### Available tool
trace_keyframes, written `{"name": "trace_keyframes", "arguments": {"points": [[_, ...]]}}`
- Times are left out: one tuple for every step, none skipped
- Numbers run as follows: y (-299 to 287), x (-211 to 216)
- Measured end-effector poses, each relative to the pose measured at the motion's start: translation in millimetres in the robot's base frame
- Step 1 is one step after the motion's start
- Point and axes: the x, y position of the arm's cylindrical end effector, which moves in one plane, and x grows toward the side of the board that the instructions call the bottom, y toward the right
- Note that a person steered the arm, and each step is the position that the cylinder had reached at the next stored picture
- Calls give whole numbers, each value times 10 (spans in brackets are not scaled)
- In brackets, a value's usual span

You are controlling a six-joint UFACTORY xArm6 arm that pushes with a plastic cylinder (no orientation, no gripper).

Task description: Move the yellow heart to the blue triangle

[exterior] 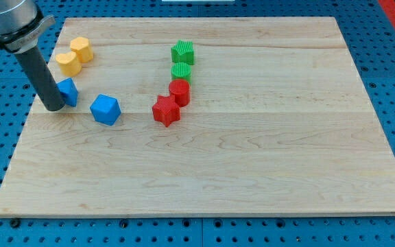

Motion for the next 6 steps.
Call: {"name": "trace_keyframes", "arguments": {"points": [[-575, 219], [-600, 73], [-499, -836], [-337, -1302], [93, -1186], [94, -1105]]}}
